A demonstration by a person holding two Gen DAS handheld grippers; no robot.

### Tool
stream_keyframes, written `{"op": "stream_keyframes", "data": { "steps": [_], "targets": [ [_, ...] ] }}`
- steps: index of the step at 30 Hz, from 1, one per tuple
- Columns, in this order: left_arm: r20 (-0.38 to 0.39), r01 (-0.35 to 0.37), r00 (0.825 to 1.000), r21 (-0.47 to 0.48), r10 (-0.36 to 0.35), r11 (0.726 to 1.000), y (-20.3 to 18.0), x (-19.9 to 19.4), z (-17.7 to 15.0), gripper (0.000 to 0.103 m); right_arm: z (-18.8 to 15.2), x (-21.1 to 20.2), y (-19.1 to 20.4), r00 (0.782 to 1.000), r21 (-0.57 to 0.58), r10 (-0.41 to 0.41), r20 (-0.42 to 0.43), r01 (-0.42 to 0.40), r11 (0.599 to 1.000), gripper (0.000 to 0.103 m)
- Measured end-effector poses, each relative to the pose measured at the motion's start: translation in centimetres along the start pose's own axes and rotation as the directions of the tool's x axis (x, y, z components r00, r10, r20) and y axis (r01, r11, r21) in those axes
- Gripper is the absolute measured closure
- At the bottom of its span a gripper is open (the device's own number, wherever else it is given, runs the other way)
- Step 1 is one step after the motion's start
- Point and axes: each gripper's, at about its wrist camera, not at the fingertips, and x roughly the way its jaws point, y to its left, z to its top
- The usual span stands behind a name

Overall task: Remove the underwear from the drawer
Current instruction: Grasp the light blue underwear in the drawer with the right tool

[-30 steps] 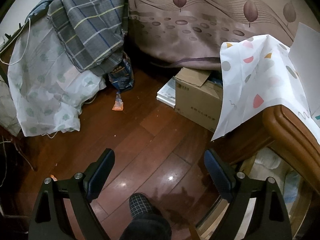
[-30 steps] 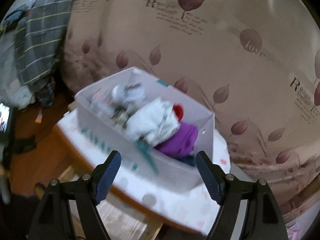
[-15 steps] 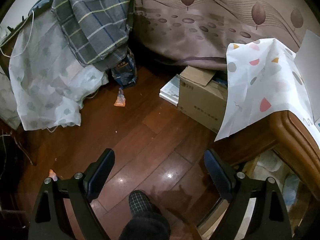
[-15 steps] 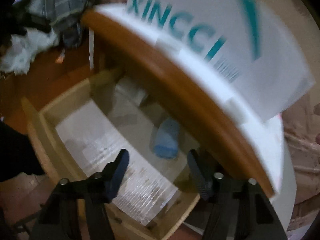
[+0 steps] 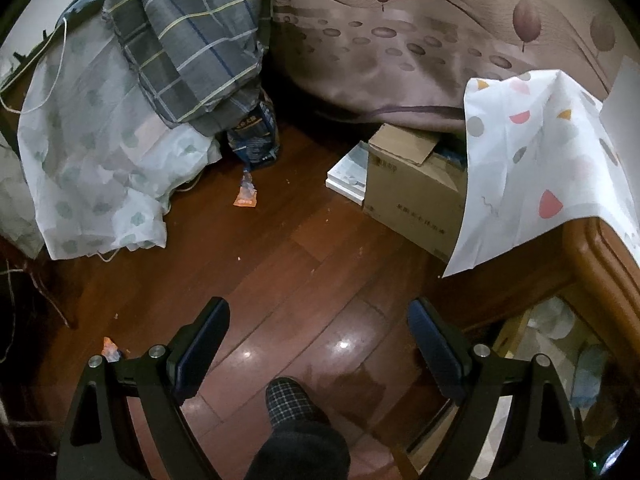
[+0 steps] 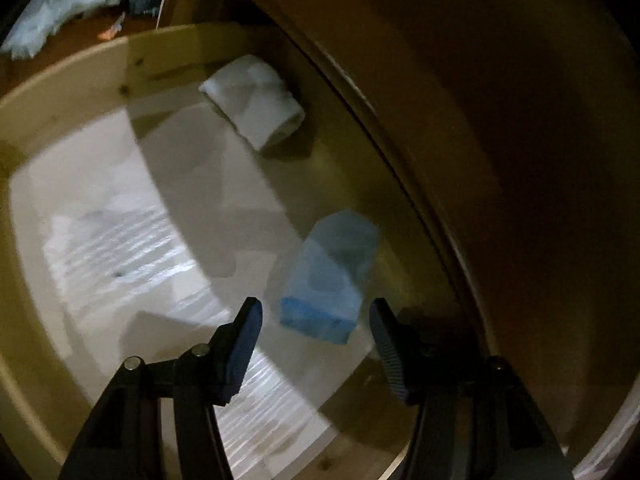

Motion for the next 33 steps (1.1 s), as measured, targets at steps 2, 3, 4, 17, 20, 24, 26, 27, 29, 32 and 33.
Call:
{"op": "stream_keyframes", "data": {
  "steps": [2, 3, 4, 17, 20, 24, 26, 27, 29, 32, 33],
  "targets": [
    [0.000, 0.003, 1.000, 0.007, -0.003, 1.000, -0.2, 0.0, -0.1, 0.014, 0.1, 0.8, 0.3, 1.000, -0.010, 0.014, -0.019, -0.014, 1.000, 0.047],
    [0.000, 0.003, 1.000, 0.009, -0.003, 1.000, -0.3, 0.0, -0.1, 0.014, 0.2, 1.3, 0.5, 1.000, -0.021, -0.006, -0.026, 0.006, 1.000, 0.047],
    [-0.002, -0.001, 1.000, 0.014, 0.001, 1.000, -0.4, 0.1, -0.1, 0.014, 0.2, 1.6, 0.6, 1.000, -0.030, -0.023, -0.022, 0.022, 0.999, 0.047],
    [-0.018, -0.008, 1.000, 0.041, 0.008, 0.999, -1.5, 0.6, -0.2, 0.014, -0.3, 5.1, -0.2, 0.999, 0.006, 0.024, -0.040, -0.024, 1.000, 0.046],
    [-0.017, -0.010, 1.000, 0.043, 0.011, 0.999, -1.6, 0.6, -0.1, 0.014, -0.6, 5.1, -0.2, 0.999, -0.004, 0.018, -0.036, -0.018, 1.000, 0.061],
    [-0.019, -0.007, 1.000, 0.051, 0.008, 0.999, -1.8, 0.6, -0.2, 0.014, -1.1, 4.7, -0.9, 0.995, 0.031, 0.086, -0.049, -0.085, 0.996, 0.065],
    [-0.016, -0.007, 1.000, 0.051, 0.008, 0.999, -1.8, 0.5, -0.2, 0.014, -1.5, 4.4, -1.3, 0.988, 0.046, 0.146, -0.058, -0.143, 0.989, 0.065],
    [-0.015, -0.008, 1.000, 0.050, 0.009, 0.999, -1.7, 0.5, -0.2, 0.014, -1.7, 4.0, -1.3, 0.983, 0.041, 0.170, -0.063, -0.168, 0.985, 0.065],
    [-0.018, -0.005, 1.000, 0.049, 0.005, 0.999, -1.7, 0.5, -0.2, 0.014, -2.2, 3.4, -1.2, 0.975, 0.031, 0.212, -0.071, -0.210, 0.977, 0.065],
    [-0.022, -0.005, 1.000, 0.053, 0.006, 0.999, -1.8, 0.5, -0.2, 0.014, -2.7, 1.7, 0.0, 0.962, -0.014, 0.262, -0.079, -0.264, 0.965, 0.065],
    [-0.021, -0.007, 1.000, 0.054, 0.008, 0.998, -1.9, 0.4, -0.2, 0.014, -2.8, 1.3, 0.1, 0.958, -0.024, 0.275, -0.081, -0.277, 0.960, 0.065]
  ]
}}
